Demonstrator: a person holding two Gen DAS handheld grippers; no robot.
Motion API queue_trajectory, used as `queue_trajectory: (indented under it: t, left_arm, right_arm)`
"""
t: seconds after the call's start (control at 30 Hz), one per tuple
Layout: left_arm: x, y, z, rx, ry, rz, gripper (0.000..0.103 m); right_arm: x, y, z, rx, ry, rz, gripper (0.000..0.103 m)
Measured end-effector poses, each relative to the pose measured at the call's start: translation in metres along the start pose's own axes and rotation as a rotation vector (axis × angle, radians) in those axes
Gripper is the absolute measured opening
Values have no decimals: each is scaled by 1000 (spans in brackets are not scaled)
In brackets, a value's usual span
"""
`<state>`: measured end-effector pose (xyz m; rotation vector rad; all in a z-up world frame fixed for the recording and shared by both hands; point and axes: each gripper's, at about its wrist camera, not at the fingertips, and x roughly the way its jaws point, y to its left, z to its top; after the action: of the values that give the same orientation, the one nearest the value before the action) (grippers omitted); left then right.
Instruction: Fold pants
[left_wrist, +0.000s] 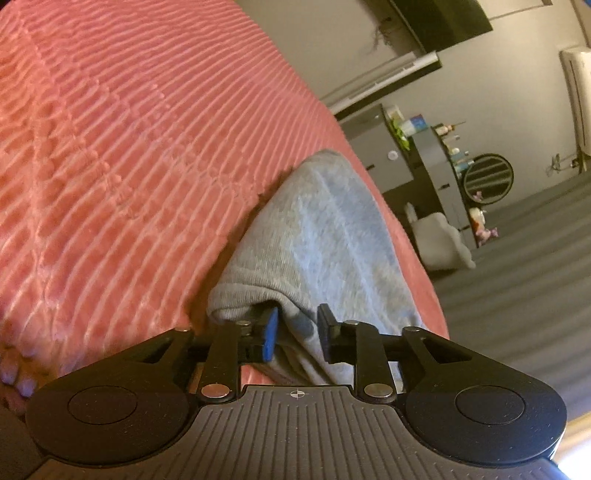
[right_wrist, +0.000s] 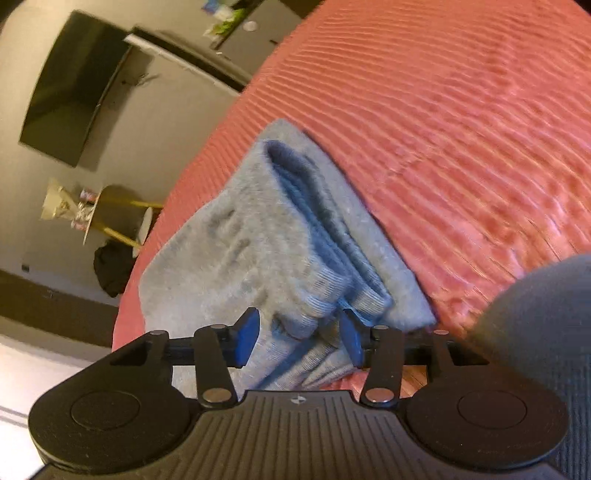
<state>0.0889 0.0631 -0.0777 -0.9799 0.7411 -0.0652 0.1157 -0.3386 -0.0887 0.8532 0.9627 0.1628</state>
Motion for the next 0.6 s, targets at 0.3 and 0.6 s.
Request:
queue_trajectory:
  t: [0.3, 0.6]
  left_arm:
    - [0, -3, -7, 12, 34, -17, 44]
    - [5, 2, -7, -15, 52, -25, 48]
  right_arm:
    - [6, -1, 5, 16, 8, -60, 56]
    - [27, 10, 6, 76, 8, -107, 78]
